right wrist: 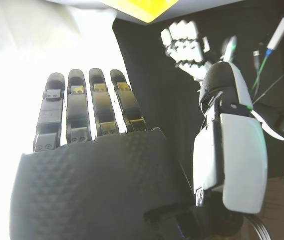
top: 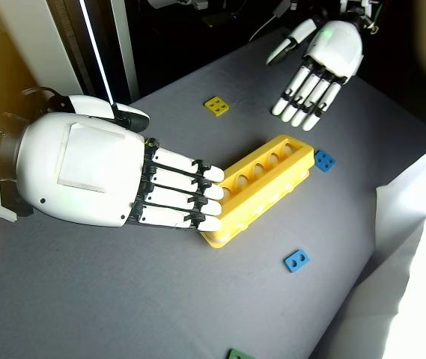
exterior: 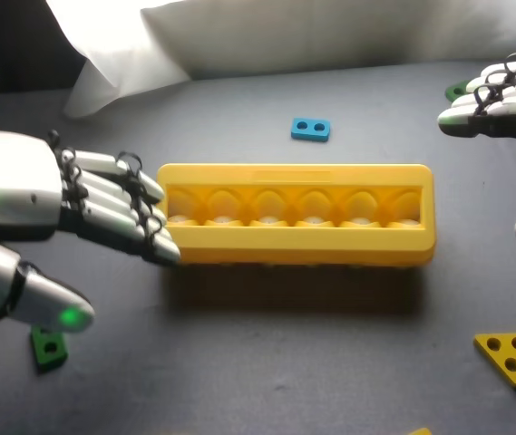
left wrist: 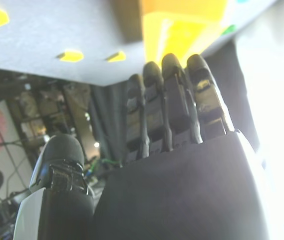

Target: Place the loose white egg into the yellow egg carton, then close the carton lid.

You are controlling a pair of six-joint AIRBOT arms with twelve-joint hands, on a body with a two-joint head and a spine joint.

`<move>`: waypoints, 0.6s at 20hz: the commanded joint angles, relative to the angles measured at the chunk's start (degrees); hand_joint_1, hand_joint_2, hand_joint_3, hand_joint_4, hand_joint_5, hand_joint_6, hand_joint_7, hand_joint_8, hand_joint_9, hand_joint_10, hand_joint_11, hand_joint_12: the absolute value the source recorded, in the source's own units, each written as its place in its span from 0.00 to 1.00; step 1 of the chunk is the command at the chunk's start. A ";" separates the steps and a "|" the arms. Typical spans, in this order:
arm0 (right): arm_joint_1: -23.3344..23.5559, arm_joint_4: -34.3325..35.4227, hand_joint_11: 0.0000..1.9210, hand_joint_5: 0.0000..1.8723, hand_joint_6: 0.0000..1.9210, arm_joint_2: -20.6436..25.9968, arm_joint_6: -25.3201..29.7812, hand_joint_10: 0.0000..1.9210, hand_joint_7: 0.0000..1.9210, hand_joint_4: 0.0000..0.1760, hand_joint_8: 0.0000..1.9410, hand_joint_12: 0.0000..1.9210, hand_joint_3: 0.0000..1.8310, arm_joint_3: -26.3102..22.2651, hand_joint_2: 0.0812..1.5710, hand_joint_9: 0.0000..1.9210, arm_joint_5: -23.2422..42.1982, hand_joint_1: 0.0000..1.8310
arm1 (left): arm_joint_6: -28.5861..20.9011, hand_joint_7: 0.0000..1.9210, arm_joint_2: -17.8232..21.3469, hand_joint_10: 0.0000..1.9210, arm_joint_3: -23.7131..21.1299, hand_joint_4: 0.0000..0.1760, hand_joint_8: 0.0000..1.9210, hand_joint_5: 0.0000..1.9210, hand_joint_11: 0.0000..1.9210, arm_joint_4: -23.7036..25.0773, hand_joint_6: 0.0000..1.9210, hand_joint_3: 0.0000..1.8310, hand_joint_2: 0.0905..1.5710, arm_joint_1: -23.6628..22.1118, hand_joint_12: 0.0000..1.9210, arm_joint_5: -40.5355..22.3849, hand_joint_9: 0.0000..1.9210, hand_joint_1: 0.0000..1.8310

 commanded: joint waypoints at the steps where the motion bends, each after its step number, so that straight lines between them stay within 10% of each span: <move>1: 0.60 2.50 0.02 0.10 0.00 0.84 0.34 0.01 0.09 0.00 0.00 0.01 0.00 -0.01 0.70 0.05 3.32 0.05 | 0.18 0.18 0.46 0.00 -0.04 0.00 0.00 0.17 0.00 -3.54 0.00 0.00 0.84 0.13 0.21 -2.25 0.15 0.00; 12: 0.59 2.43 0.00 0.22 0.00 0.94 0.34 0.00 0.21 0.00 0.00 0.37 0.00 -0.26 0.74 0.18 3.44 0.12 | 4.08 0.20 -2.13 0.00 -2.22 0.00 0.00 0.19 0.00 0.43 0.00 0.00 0.84 1.97 0.22 7.67 0.17 0.00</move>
